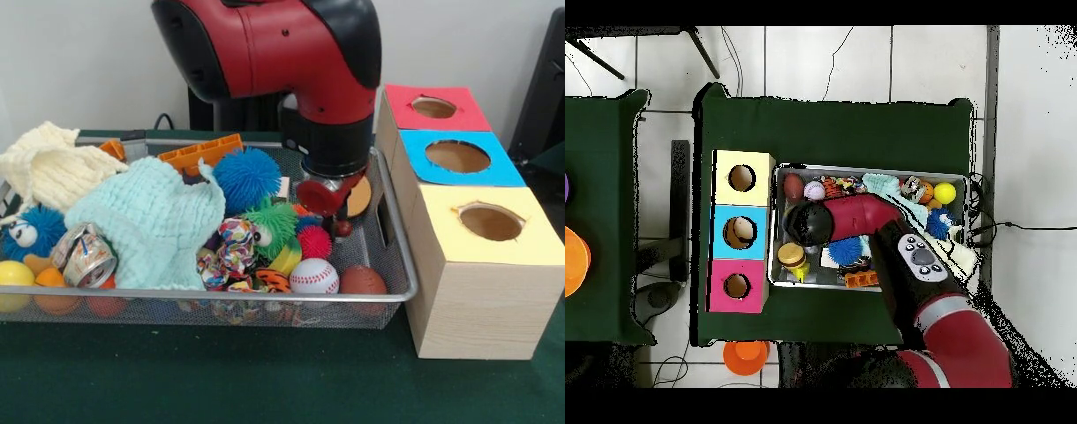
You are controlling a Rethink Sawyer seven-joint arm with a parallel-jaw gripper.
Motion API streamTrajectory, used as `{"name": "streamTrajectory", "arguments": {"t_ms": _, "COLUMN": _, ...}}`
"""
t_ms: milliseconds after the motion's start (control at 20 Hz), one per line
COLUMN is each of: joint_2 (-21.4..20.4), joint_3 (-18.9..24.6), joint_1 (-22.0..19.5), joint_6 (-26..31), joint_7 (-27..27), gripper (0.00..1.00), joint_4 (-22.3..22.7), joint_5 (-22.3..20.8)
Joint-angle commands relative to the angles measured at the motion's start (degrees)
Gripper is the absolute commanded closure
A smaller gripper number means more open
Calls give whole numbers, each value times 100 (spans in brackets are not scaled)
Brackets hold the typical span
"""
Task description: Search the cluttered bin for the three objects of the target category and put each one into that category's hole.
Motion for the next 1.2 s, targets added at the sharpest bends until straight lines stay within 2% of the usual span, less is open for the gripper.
{"name": "streamTrajectory", "arguments": {"t_ms": 50, "joint_2": -654, "joint_3": 355, "joint_1": -401, "joint_6": 775, "joint_7": -255, "gripper": 100, "joint_4": 676, "joint_5": 100}}
{"name": "streamTrajectory", "arguments": {"t_ms": 400, "joint_2": -901, "joint_3": 590, "joint_1": -750, "joint_6": 787, "joint_7": -332, "gripper": 100, "joint_4": 941, "joint_5": 164}}
{"name": "streamTrajectory", "arguments": {"t_ms": 600, "joint_2": -861, "joint_3": 1145, "joint_1": -1212, "joint_6": 436, "joint_7": -314, "gripper": 100, "joint_4": 1190, "joint_5": 426}}
{"name": "streamTrajectory", "arguments": {"t_ms": 900, "joint_2": -773, "joint_3": 1941, "joint_1": -1829, "joint_6": 384, "joint_7": -396, "gripper": 100, "joint_4": 1502, "joint_5": 725}}
{"name": "streamTrajectory", "arguments": {"t_ms": 1200, "joint_2": -632, "joint_3": 1955, "joint_1": -1798, "joint_6": 427, "joint_7": -261, "gripper": 100, "joint_4": 1389, "joint_5": 496}}
